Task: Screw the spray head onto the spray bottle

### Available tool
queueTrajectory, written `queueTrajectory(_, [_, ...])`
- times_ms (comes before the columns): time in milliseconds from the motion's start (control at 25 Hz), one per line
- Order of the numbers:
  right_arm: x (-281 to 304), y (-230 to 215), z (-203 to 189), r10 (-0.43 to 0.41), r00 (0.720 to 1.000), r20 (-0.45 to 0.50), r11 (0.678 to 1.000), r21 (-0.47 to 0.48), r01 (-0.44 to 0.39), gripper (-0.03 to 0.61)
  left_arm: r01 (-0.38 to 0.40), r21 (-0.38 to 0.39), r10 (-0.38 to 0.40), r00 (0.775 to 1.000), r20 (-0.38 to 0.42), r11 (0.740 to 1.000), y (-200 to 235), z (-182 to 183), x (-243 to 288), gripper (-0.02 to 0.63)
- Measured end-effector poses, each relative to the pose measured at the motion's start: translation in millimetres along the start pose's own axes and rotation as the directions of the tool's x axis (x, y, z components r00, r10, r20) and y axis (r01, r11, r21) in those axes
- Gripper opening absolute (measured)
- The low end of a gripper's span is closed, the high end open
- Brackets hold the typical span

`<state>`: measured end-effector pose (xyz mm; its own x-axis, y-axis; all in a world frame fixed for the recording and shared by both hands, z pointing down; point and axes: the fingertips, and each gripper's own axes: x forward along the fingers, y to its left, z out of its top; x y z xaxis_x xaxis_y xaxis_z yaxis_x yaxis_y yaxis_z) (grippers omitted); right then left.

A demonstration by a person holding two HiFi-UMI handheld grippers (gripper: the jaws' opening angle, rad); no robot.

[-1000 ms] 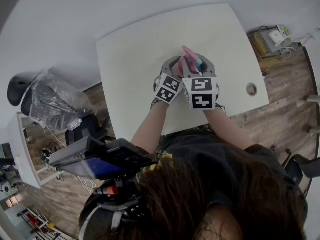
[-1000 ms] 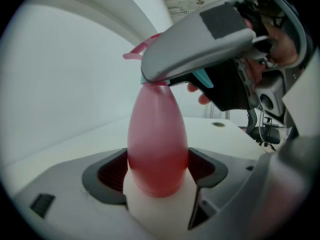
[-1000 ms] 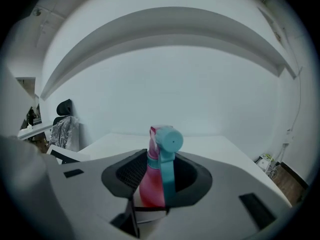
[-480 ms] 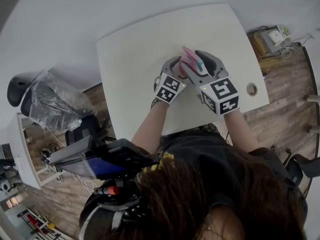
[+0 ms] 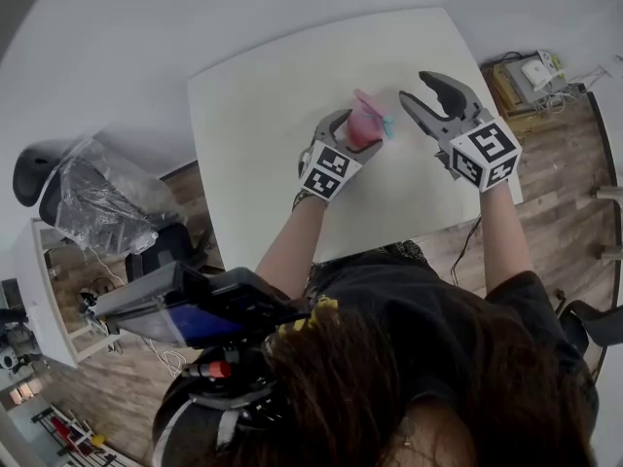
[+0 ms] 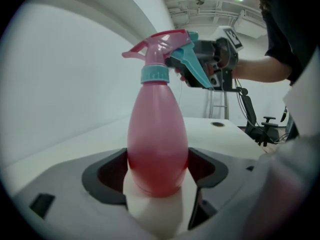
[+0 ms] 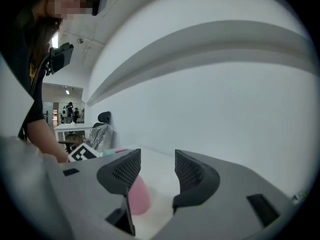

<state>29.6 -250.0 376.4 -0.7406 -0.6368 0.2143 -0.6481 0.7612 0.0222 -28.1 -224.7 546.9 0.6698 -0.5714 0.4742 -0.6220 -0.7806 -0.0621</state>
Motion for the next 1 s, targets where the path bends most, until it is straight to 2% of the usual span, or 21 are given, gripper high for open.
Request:
queueTrajectory(200, [18.5,10.9,-52.2,0.158,0.977,-0.142,0.987,0.045,-0.153,0.213,0.004,-0.003,-0.004,1.000,0.000,1.000,0.2,1.1,0.3,0.370])
queueTrajectory(400, [30.7,41.6,-54.8,0.274,0.950,-0.152,0.962,0.038,-0.271,0.213,0.003,0.000,-0.003,1.000,-0.002,1.000,1.2,-0.3,0.5,0.370])
queueTrajectory(640, [42.4,65.9,-52.4,0.320,0.934,-0.162,0.946,-0.002,-0.324,0.213,0.001,0.002,-0.001,1.000,-0.003,1.000,1.1,-1.1,-0.6,0.370])
queueTrajectory(800, [51.2,67.0,-53.7,0.322,0.932,-0.167,0.945,-0.001,-0.327,0.207,0.001,0.003,-0.001,1.000,-0.004,1.000,1.9,-1.5,1.1,0.370])
queueTrajectory(880, [53.5,66.2,-53.6,0.315,0.935,-0.164,0.948,0.007,-0.318,0.141,0.000,0.001,0.000,1.000,-0.003,1.000,1.8,-0.9,1.1,0.370])
queueTrajectory(1000, [52.9,65.9,-53.6,0.298,0.942,-0.157,0.954,0.008,-0.300,0.138,0.000,0.002,0.000,1.000,-0.002,1.000,1.4,-0.7,1.4,0.371])
